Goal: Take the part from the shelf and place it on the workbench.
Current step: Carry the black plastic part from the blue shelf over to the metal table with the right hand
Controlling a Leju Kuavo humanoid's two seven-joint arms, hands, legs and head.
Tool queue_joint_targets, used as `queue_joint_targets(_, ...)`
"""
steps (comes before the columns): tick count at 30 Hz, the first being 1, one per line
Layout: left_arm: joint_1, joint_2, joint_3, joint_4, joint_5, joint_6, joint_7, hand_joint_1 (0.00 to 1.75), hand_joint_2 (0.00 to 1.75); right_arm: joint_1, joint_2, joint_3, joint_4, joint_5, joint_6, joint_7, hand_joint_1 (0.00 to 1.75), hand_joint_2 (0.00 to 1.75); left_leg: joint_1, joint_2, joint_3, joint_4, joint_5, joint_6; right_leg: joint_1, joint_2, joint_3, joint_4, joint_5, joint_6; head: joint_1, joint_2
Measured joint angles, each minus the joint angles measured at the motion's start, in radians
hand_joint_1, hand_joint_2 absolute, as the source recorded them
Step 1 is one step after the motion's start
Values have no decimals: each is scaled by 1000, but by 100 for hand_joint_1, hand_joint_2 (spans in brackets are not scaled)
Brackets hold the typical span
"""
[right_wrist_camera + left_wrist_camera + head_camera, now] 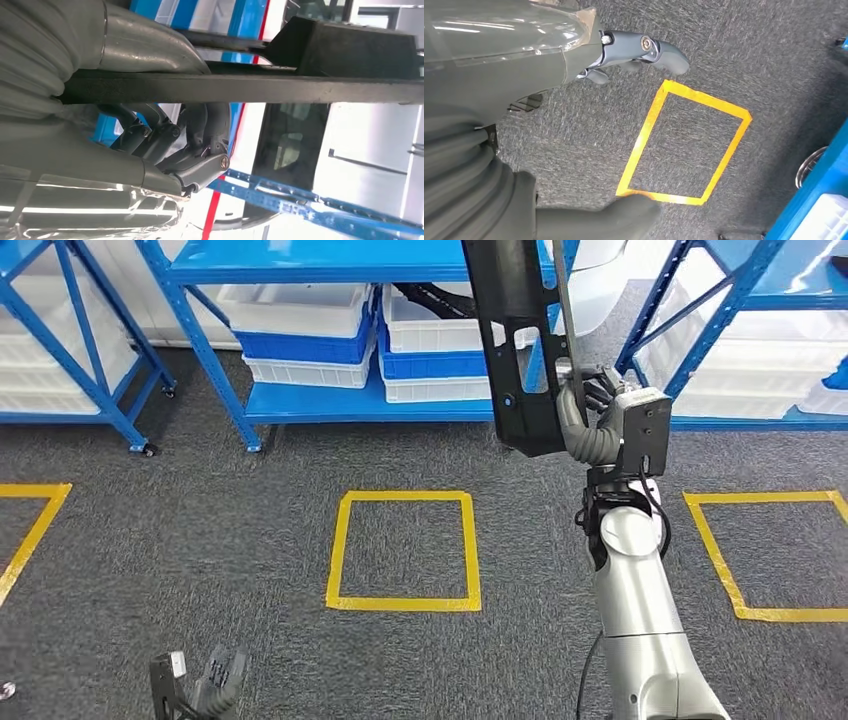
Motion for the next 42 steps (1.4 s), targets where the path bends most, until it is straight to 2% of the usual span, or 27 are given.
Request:
queue_joint_targets(2, 4, 3, 0, 0, 8, 0, -5, 0, 175, -9, 0, 0, 11, 0, 7, -2, 175, 175, 3, -1, -1, -11, 16, -11, -3, -1, -16, 1, 17, -20, -1, 0)
queue_joint_targets(3, 7, 4, 0, 0, 11, -1, -7, 0, 175, -13, 2, 0, 18, 0, 10, -4, 175, 175, 5, -2, -7, -4, -1, -15, -7, -3, -23, 0, 28, -32, -2, 0)
queue_joint_targets(4, 10, 5, 0, 0, 14, -2, -9, 0, 175, -17, 4, 0, 26, -1, 12, -7, 175, 175, 6, -3, -18, 23, -37, -19, -11, -4, -31, -2, 40, -42, -4, 0)
queue_joint_targets(6, 14, 7, -1, 0, 20, -3, -14, 0, 175, -28, 10, 0, 44, -1, 13, -15, 175, 175, 7, -6, -55, 144, -147, -27, -10, -5, -57, -2, 65, -57, -8, 0)
queue_joint_targets(7, 14, 8, -1, 0, 23, -3, -16, 0, 175, -32, 12, 0, 53, -1, 13, -19, 175, 175, 7, -7, -73, 220, -187, -30, -8, -5, -72, -1, 77, -60, -10, 0)
queue_joint_targets(8, 15, 8, -1, 0, 25, -3, -18, 0, 175, -36, 13, 0, 63, -2, 13, -21, 175, 175, 7, -8, -83, 283, -205, -30, -5, -5, -86, -1, 89, -60, -11, 0)
queue_joint_targets(9, 16, 9, -1, 0, 26, -3, -18, 0, 175, -37, 14, 0, 71, -1, 12, -22, 175, 175, 7, -8, -78, 316, -201, -28, -2, -5, -100, -1, 99, -60, -11, 0)
queue_joint_targets(10, 16, 10, -1, 0, 26, -3, -19, 0, 175, -38, 14, 0, 78, -1, 12, -23, 175, 175, 6, -8, -53, 309, -184, -23, 2, -6, -112, 0, 109, -59, -12, 0)
queue_joint_targets(11, 16, 10, -1, 0, 27, -3, -19, 0, 175, -39, 14, 0, 83, -1, 11, -23, 175, 175, 4, -9, -6, 263, -166, -15, 6, -6, -122, 0, 118, -58, -12, 0)
queue_joint_targets(13, 15, 14, -1, -1, 27, -3, -19, 0, 175, -43, 16, 0, 90, -1, 11, -23, 175, 175, -3, -10, 108, 120, -173, 9, 10, -6, -135, 0, 133, -53, -11, 0)
queue_joint_targets(14, 14, 15, -1, -2, 27, -3, -20, 0, 175, -47, 17, 0, 93, -1, 11, -24, 175, 175, -8, -10, 147, 64, -186, 17, 11, -7, -138, 0, 138, -49, -10, 0)
queue_joint_targets(15, 14, 17, -1, -3, 27, -3, -21, 0, 175, -50, 18, 0, 96, -1, 10, -25, 175, 175, -12, -8, 167, 31, -198, 19, 13, -8, -140, 2, 140, -47, -11, 0)
queue_joint_targets(16, 14, 17, -1, -3, 27, -3, -22, 0, 175, -54, 19, 0, 99, -2, 10, -25, 175, 175, -14, -6, 172, 19, -198, 12, 15, -9, -142, 2, 141, -47, -11, 0)
queue_joint_targets(18, 14, 17, -1, -3, 30, -3, -24, 0, 175, -56, 20, 0, 106, -2, 10, -27, 175, 175, -19, -7, 167, 15, -192, 8, 16, -9, -146, 3, 145, -46, -13, 0)
queue_joint_targets(19, 14, 17, -1, -3, 32, -3, -24, 0, 175, -57, 20, 0, 109, -2, 10, -28, 175, 175, -21, -7, 163, 15, -188, 9, 14, -9, -148, 1, 152, -44, -12, 0)
queue_joint_targets(20, 15, 18, -1, -3, 34, -4, -25, 0, 175, -57, 20, 0, 112, -2, 10, -29, 175, 175, -23, -7, 158, 16, -183, 15, 13, -9, -150, -1, 158, -40, -13, 0)
queue_joint_targets(25, 17, 17, -1, -1, 44, -5, -29, 0, 175, -68, 22, 0, 131, -2, 10, -32, 175, 175, -26, -7, 146, 16, -168, 20, 9, -9, -159, -9, 176, -33, -12, 0)
queue_joint_targets(35, 23, 16, -1, 0, 72, -6, -45, 0, 175, -105, 30, 4, 188, -2, 7, -57, 175, 175, -26, -7, 142, 17, -166, 23, 7, -9, -161, -11, 181, -33, -13, 0)
queue_joint_targets(42, 30, 17, -1, 0, 79, -7, -46, 0, 175, -116, 33, 13, 211, 30, -20, -55, 175, 175, -28, -7, 139, 22, -166, 25, 0, -10, -162, -13, 185, -27, -13, 0)
